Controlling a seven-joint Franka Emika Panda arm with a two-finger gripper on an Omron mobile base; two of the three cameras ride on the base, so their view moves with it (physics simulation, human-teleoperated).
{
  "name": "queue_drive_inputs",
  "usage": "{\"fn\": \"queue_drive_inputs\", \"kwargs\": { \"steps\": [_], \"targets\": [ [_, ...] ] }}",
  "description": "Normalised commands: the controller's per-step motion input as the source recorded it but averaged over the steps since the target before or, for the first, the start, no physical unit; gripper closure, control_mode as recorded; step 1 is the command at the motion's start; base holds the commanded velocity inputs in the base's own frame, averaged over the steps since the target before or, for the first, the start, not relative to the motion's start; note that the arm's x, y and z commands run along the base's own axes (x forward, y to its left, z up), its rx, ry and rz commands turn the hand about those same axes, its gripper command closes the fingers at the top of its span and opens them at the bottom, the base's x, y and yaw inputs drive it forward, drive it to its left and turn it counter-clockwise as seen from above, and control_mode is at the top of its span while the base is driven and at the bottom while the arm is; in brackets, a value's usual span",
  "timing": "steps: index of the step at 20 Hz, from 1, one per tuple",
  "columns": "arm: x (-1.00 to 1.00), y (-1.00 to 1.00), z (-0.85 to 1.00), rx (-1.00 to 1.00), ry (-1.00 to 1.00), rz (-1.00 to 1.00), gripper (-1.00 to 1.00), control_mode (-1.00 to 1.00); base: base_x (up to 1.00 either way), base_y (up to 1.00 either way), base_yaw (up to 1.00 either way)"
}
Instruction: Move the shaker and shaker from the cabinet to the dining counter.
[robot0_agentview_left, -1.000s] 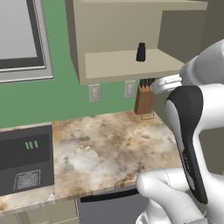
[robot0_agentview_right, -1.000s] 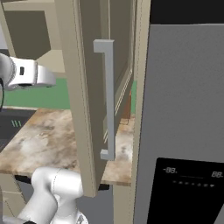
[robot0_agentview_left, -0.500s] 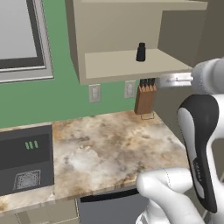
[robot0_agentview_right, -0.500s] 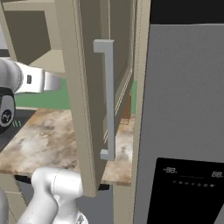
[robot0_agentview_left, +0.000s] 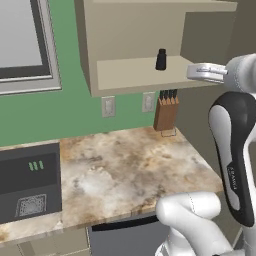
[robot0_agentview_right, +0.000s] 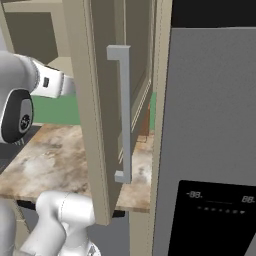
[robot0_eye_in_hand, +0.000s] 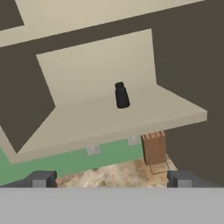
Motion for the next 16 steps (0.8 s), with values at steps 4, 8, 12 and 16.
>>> {"fn": "queue_drive_inputs", "kwargs": {
  "steps": [4, 8, 12, 16],
  "targets": [
    [0.37, -0.12, 0.19, 0.03, 0.05, 0.0, -1.0, -1.0, 0.0, 0.0, 0.0],
    [0.41, -0.15, 0.0, 0.0, 0.06, 0.0, -1.0, -1.0, 0.0, 0.0, 0.0],
    [0.38, -0.2, 0.0, 0.0, 0.04, 0.0, -1.0, -1.0, 0.0, 0.0, 0.0],
    [0.4, -0.14, 0.0, 0.0, 0.07, 0.0, -1.0, -1.0, 0.0, 0.0, 0.0]
  ]
}}
